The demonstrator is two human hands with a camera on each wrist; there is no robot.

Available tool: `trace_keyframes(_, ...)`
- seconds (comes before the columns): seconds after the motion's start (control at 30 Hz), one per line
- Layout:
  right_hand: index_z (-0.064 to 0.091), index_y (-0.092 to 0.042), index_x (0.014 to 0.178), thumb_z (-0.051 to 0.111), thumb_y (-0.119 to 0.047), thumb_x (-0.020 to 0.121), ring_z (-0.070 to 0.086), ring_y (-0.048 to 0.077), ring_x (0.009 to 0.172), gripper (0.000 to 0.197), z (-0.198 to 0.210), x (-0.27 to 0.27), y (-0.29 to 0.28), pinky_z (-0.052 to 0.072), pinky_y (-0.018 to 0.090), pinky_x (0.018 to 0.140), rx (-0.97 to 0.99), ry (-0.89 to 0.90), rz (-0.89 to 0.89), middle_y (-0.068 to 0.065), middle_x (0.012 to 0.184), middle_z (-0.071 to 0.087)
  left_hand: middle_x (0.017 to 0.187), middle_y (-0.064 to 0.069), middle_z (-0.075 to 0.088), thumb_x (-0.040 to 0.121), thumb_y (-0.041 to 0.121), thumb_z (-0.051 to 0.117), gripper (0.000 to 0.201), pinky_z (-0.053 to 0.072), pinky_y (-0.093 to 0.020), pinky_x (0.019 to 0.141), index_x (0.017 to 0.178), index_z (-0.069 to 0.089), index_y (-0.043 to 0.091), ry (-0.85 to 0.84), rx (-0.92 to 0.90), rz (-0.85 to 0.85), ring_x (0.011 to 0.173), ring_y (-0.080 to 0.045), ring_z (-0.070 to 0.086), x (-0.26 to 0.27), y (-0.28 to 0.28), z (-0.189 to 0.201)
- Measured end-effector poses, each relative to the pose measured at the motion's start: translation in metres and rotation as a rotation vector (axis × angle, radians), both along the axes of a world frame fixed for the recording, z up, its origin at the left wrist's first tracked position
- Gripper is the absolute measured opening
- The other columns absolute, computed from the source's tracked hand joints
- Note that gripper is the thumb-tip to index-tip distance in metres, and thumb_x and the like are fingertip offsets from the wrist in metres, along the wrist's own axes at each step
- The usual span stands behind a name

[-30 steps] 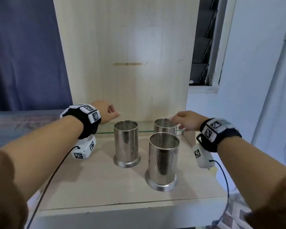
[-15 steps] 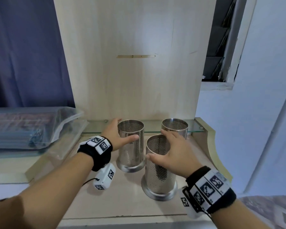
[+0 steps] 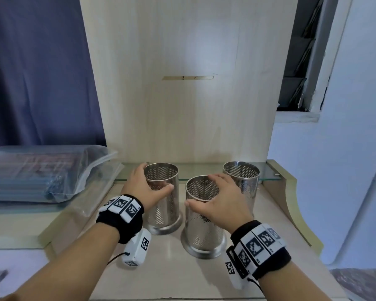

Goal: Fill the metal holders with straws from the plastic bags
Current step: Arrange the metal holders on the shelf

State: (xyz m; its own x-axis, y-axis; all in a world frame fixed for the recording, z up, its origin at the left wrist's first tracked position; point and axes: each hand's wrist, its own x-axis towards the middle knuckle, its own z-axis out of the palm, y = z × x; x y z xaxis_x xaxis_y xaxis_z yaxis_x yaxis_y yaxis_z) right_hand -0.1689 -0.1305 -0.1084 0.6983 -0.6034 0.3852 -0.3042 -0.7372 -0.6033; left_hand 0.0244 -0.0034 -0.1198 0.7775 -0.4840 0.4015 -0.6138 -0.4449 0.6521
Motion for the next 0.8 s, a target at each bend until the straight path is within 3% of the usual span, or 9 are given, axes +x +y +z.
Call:
trace_keyframes(0.07, 0.044, -0.014, 0.146, 0.081, -0.062, 0.065, 0.036, 0.010, 0.135, 0.101, 0.002, 0.005, 0.000, 0.022, 0.015, 0.103, 0.007, 0.010, 0.006, -0.003, 0.147, 0.039, 0.131, -0.003, 0.053, 0.042, 0.077, 0.067, 0.117, 0.047, -0.039, 0.102, 0.139, 0.040, 0.017, 0.013, -0.001, 0.048, 0.116, -0.019, 0.055, 0.006, 0.009, 0.001)
trace_keyframes(0.2, 0.046, -0.013, 0.145, 0.082, -0.062, 0.064, 0.039, 0.015, 0.135, 0.102, 0.002, 0.020, 0.003, 0.029, 0.024, 0.110, 0.017, 0.018, 0.003, 0.001, 0.147, 0.041, 0.129, -0.004, 0.054, 0.043, 0.081, 0.065, 0.115, 0.048, -0.043, 0.100, 0.135, 0.044, 0.016, 0.004, 0.052, 0.142, 0.118, -0.022, 0.055, 0.020, 0.030, 0.001)
trace_keyframes(0.3, 0.049, -0.014, 0.143, 0.083, -0.061, 0.064, 0.040, 0.016, 0.134, 0.098, 0.002, 0.032, 0.005, 0.030, 0.025, 0.110, 0.017, 0.020, -0.004, 0.002, 0.147, 0.041, 0.127, -0.007, 0.056, 0.044, 0.080, 0.066, 0.112, 0.047, -0.043, 0.100, 0.134, 0.046, 0.015, -0.007, 0.046, 0.185, 0.118, -0.024, 0.054, 0.027, 0.042, 0.001)
trace_keyframes(0.47, 0.050, -0.014, 0.140, 0.083, -0.060, 0.064, 0.044, 0.016, 0.130, 0.095, 0.002, 0.048, 0.007, 0.032, 0.022, 0.107, 0.003, 0.007, -0.019, 0.002, 0.143, 0.042, 0.138, -0.017, 0.041, 0.070, 0.052, 0.077, 0.097, 0.029, -0.044, 0.112, 0.145, 0.032, 0.011, -0.106, 0.112, 0.239, 0.130, -0.032, 0.035, 0.025, 0.055, 0.002)
trace_keyframes(0.8, 0.051, -0.017, 0.137, 0.084, -0.061, 0.060, 0.047, 0.014, 0.126, 0.095, -0.002, 0.068, 0.005, 0.042, 0.031, 0.104, -0.005, -0.011, -0.055, 0.000, 0.143, 0.040, 0.155, -0.020, 0.016, 0.079, 0.027, 0.078, 0.092, 0.022, -0.043, 0.117, 0.150, 0.022, 0.012, -0.236, 0.182, 0.211, 0.143, -0.036, 0.021, 0.019, 0.068, 0.015)
